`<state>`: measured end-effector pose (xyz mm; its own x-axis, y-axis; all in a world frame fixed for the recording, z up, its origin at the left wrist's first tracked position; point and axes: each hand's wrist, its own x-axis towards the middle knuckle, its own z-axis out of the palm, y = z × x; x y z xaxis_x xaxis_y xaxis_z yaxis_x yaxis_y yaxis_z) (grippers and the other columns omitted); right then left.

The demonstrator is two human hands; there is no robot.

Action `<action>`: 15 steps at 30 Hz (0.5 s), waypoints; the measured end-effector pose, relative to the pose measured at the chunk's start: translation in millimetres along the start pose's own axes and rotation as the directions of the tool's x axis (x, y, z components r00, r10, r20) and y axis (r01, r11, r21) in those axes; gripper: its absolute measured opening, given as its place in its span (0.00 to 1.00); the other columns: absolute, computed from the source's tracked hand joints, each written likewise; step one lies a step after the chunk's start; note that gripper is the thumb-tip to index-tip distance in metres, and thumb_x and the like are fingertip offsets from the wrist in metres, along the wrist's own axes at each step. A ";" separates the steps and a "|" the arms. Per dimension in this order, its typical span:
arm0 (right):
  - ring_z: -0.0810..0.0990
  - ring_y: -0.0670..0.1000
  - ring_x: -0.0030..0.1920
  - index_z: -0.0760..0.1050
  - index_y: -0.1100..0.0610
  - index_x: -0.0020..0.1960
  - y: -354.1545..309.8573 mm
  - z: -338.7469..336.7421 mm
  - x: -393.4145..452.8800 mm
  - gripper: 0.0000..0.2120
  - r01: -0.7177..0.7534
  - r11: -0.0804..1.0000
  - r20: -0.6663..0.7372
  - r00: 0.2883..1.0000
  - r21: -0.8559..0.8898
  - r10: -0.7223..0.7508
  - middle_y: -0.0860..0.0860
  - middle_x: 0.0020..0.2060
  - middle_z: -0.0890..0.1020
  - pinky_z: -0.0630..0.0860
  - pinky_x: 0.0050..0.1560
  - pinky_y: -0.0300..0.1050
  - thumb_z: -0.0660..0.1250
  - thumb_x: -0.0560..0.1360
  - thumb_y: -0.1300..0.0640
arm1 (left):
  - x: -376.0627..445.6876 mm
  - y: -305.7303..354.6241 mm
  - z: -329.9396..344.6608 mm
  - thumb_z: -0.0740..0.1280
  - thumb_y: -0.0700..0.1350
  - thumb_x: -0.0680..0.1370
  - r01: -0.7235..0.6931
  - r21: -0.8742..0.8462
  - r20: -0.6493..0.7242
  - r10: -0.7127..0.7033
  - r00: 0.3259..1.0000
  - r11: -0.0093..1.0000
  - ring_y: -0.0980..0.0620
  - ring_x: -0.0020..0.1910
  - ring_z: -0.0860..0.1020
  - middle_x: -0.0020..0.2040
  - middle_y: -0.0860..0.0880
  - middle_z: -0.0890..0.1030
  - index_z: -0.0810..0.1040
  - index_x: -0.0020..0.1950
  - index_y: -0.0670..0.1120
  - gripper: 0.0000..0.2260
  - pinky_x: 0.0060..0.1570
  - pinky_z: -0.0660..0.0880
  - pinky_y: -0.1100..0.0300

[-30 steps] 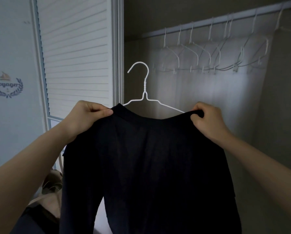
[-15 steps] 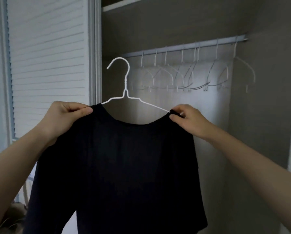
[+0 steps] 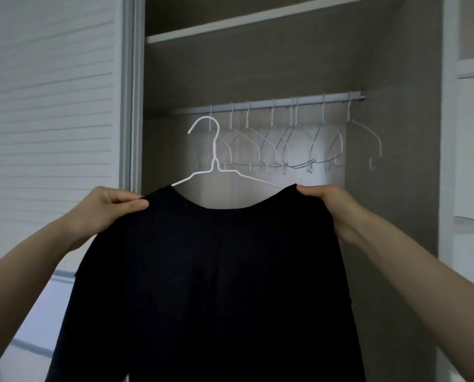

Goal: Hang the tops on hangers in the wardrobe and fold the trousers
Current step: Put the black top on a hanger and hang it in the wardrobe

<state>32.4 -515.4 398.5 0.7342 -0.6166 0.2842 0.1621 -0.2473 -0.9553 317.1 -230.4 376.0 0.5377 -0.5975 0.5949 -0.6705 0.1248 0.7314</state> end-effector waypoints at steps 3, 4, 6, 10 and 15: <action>0.85 0.56 0.40 0.82 0.62 0.48 -10.8 -9.2 -3.6 0.15 0.018 0.986 -0.027 0.999 -0.169 -0.023 0.57 0.42 0.86 0.81 0.39 0.44 0.68 0.75 0.50 | 9.8 -16.5 10.5 0.71 0.48 0.74 0.036 -0.129 0.002 -0.036 0.999 0.991 0.46 0.47 0.85 0.47 0.44 0.86 0.87 0.48 0.48 0.08 0.39 0.80 0.64; 0.85 0.57 0.43 0.82 0.62 0.49 -14.6 -9.4 -4.7 0.16 0.042 0.962 -0.012 0.999 -0.270 -0.047 0.58 0.44 0.86 0.82 0.43 0.46 0.66 0.77 0.49 | 15.3 -19.0 17.2 0.70 0.47 0.74 0.043 -0.170 0.018 -0.040 0.999 0.985 0.46 0.47 0.85 0.48 0.44 0.86 0.87 0.49 0.48 0.08 0.40 0.80 0.63; 0.85 0.58 0.44 0.83 0.62 0.49 -19.9 -6.7 -8.7 0.17 0.081 0.903 0.029 0.997 -0.423 -0.075 0.58 0.44 0.85 0.81 0.47 0.48 0.63 0.78 0.49 | 28.0 -21.7 30.1 0.71 0.47 0.74 0.051 -0.216 0.030 -0.045 0.999 0.975 0.47 0.47 0.85 0.47 0.44 0.86 0.87 0.49 0.48 0.07 0.39 0.80 0.63; 0.85 0.56 0.43 0.83 0.62 0.48 -25.3 -5.2 -11.5 0.16 0.010 0.937 -0.019 1.000 -0.350 -0.018 0.58 0.44 0.86 0.82 0.45 0.47 0.66 0.77 0.49 | 58.7 -32.9 44.6 0.71 0.47 0.75 0.010 -0.051 -0.051 -0.012 0.999 0.999 0.48 0.50 0.84 0.48 0.49 0.85 0.87 0.47 0.52 0.05 0.45 0.78 0.66; 0.83 0.53 0.38 0.79 0.61 0.49 -41.6 15.0 -4.2 0.12 -0.156 0.973 -0.165 0.978 -0.167 0.129 0.55 0.36 0.84 0.78 0.35 0.43 0.67 0.77 0.52 | 69.9 -16.9 83.8 0.68 0.45 0.78 -0.200 0.293 0.106 0.176 0.979 0.935 0.64 0.59 0.74 0.58 0.52 0.76 0.74 0.66 0.46 0.16 0.65 0.66 0.59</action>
<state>32.5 -491.3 435.9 0.6301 -0.7580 0.1685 -0.0672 -0.2694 -0.9607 323.1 -340.7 377.3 0.3535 -0.6469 0.6757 -0.8843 0.0044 0.4669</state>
